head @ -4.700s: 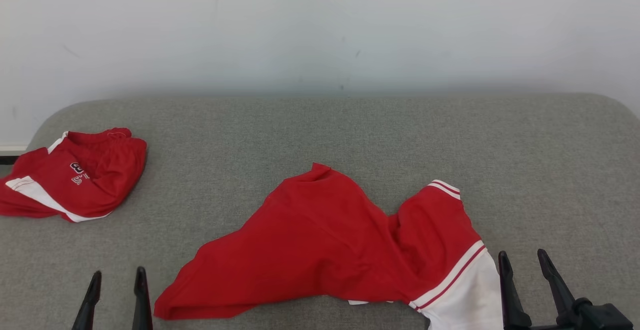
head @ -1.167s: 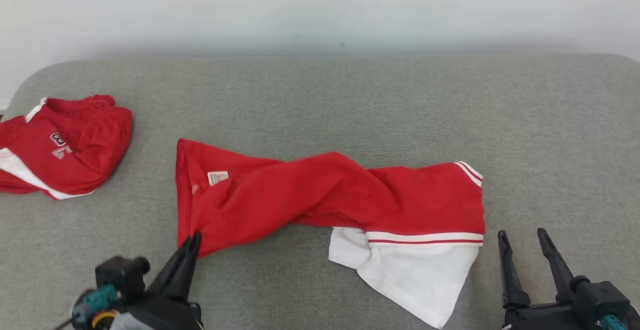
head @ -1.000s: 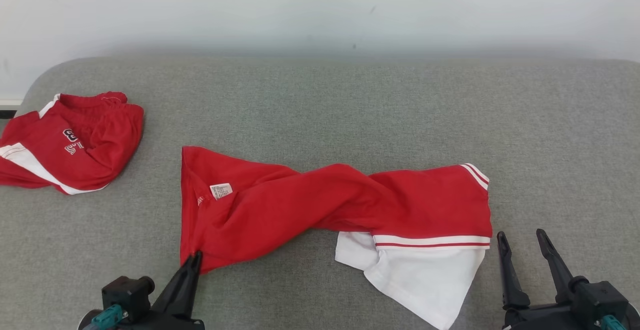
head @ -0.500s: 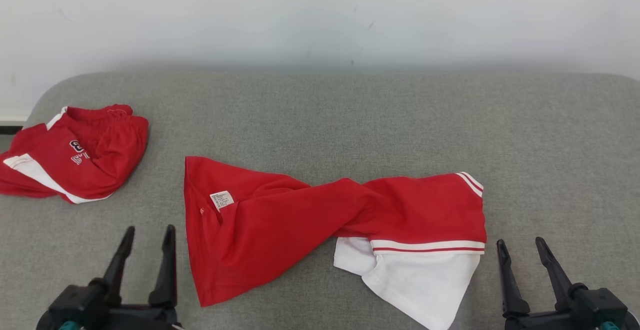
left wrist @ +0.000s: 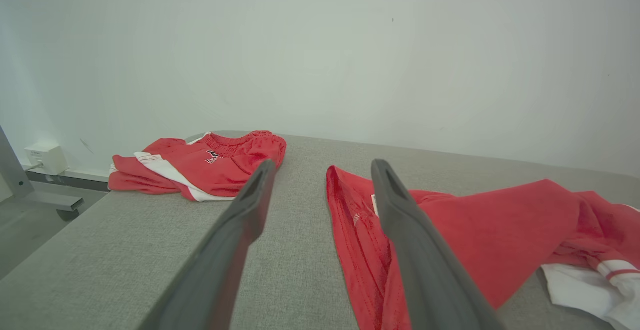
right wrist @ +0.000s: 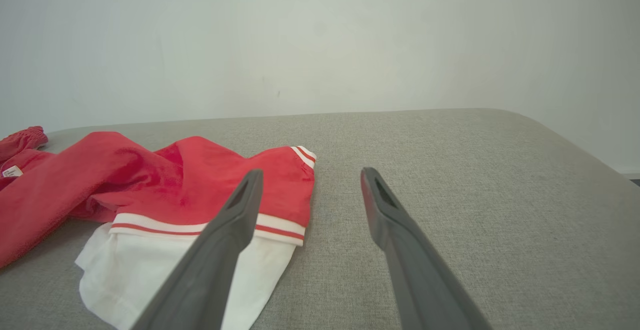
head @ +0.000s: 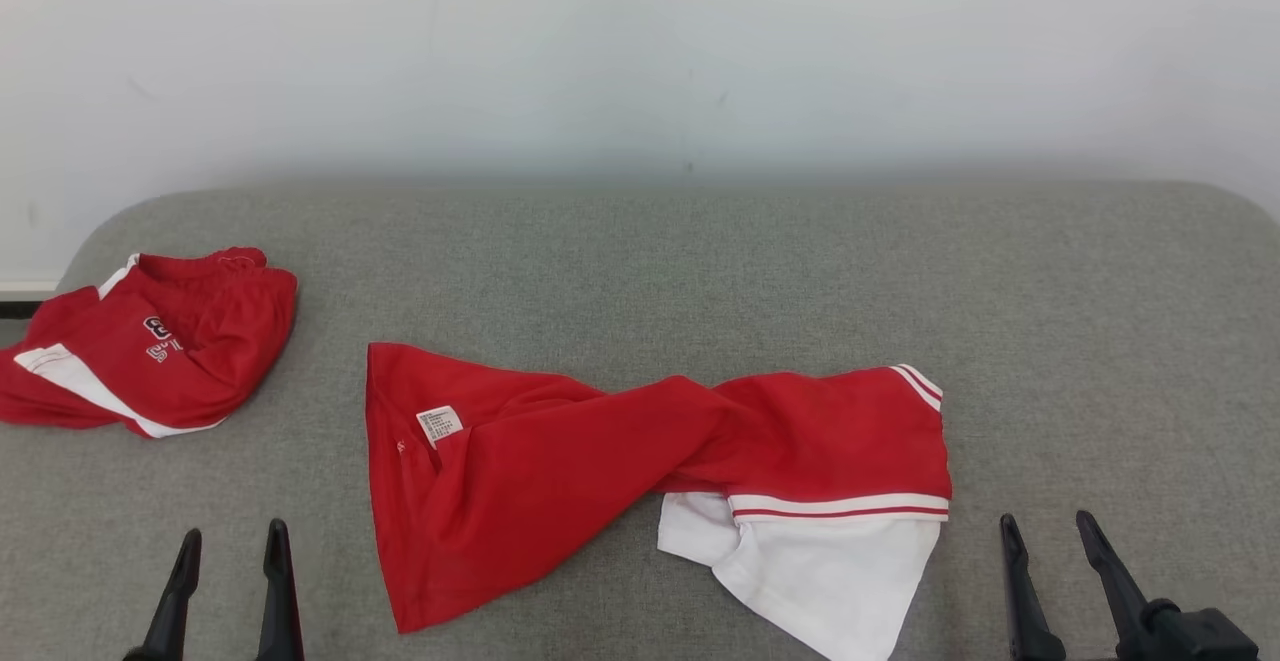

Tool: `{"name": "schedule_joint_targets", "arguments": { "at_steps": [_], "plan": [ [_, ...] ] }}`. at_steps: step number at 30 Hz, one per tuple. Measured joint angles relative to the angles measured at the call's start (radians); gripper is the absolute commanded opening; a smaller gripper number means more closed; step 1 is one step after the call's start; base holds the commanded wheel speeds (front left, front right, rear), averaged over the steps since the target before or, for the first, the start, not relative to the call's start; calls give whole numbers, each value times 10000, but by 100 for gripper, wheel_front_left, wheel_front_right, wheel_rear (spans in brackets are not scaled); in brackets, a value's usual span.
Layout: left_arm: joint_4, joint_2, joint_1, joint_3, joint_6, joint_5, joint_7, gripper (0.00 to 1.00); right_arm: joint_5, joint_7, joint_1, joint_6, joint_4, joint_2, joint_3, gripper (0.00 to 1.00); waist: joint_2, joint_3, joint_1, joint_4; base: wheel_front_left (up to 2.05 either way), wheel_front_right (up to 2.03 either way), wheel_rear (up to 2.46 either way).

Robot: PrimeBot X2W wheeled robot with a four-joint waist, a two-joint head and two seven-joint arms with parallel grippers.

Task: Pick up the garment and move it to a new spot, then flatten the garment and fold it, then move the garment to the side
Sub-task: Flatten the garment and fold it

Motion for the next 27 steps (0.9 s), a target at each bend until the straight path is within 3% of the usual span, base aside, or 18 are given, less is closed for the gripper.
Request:
{"name": "schedule_joint_targets", "arguments": {
  "at_steps": [16, 27],
  "plan": [
    [-107, -658, 580, 543, -234, 819, 0, 100, 82, 2, 351, 0, 232, 42, -31, 100, 0, -294, 0, -58, 0, 0, 0],
    [-15, -788, 417, 155, -297, 920, 0, 100, 270, 2, -642, 0, 2232, -196, 441, 100, 0, -145, 1, 285, 0, 0, 0]
  ]
}}
